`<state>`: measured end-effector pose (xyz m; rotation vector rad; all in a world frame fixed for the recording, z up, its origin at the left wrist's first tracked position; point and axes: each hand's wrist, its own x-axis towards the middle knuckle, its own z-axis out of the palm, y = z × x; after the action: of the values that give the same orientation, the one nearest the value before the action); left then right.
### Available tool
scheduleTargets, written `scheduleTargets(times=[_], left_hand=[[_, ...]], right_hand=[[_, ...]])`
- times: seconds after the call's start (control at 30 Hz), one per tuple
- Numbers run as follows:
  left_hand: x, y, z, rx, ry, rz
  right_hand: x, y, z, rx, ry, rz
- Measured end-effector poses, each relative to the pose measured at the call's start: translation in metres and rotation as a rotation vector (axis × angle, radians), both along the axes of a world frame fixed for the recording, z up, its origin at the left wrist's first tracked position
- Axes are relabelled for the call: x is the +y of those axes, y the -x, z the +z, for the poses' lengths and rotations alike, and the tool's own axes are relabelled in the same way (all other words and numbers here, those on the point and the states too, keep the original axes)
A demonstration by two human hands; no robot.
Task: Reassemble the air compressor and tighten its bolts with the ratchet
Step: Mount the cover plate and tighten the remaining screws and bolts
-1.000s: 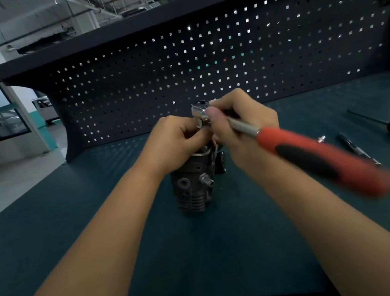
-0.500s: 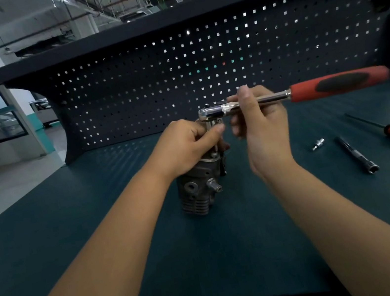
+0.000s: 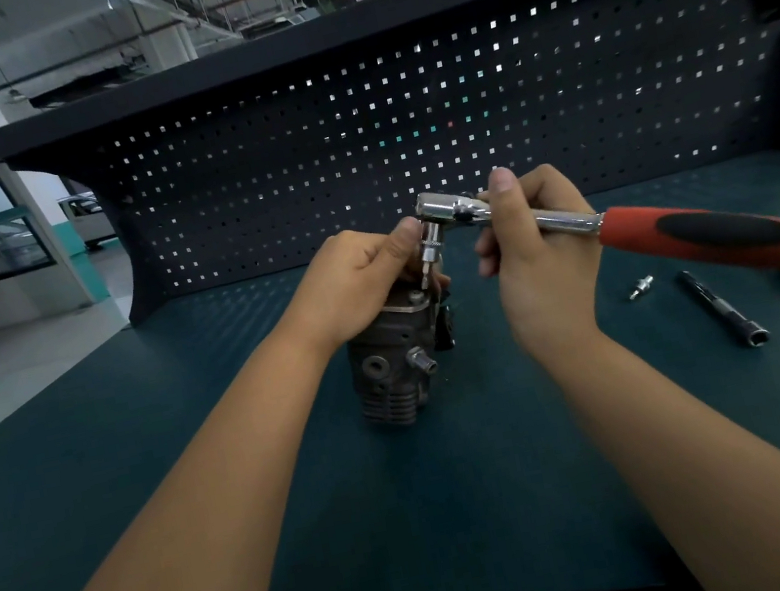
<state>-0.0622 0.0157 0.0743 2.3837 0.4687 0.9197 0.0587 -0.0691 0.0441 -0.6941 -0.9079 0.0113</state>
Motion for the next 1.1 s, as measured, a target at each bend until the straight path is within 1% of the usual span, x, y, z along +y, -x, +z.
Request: scheduleTargets(times=[0.1,0.3,0.53,0.63,0.77,0.93,1.0,1.1], left_hand=[[0.001,0.002,0.001,-0.017,0.029,-0.008],[0.002,0.001,-0.001,-0.038,-0.001,-0.007],[0.004,0.001,-0.002,-0.025,-0.047,0.010],[0.006,0.000,-0.003,-0.019,-0.027,0.004],[0.005,-0.001,-0.003,-0.004,-0.012,0.010],[0.004,0.000,-0.001,0.016,-0.053,0.035],[0.003,0.000,0.000,0.034,-0.068,0.053],[0.000,0.001,0.001,0.010,-0.087,0.058]], right_hand=[[0.001,-0.001,0.001,0.051,0.004,0.078],[0.003,0.001,0.000,0.037,0.034,0.147],[0.005,-0.003,-0.001,-0.001,0.065,0.146],[0.004,-0.007,0.001,-0.023,0.092,0.177],[0.004,-0.012,0.005,-0.023,0.129,0.338],[0.008,-0.018,0.004,0.105,0.207,0.627],[0.010,-0.021,0.003,0.164,0.223,0.691],[0.014,-0.021,0.002,0.228,0.229,0.737]])
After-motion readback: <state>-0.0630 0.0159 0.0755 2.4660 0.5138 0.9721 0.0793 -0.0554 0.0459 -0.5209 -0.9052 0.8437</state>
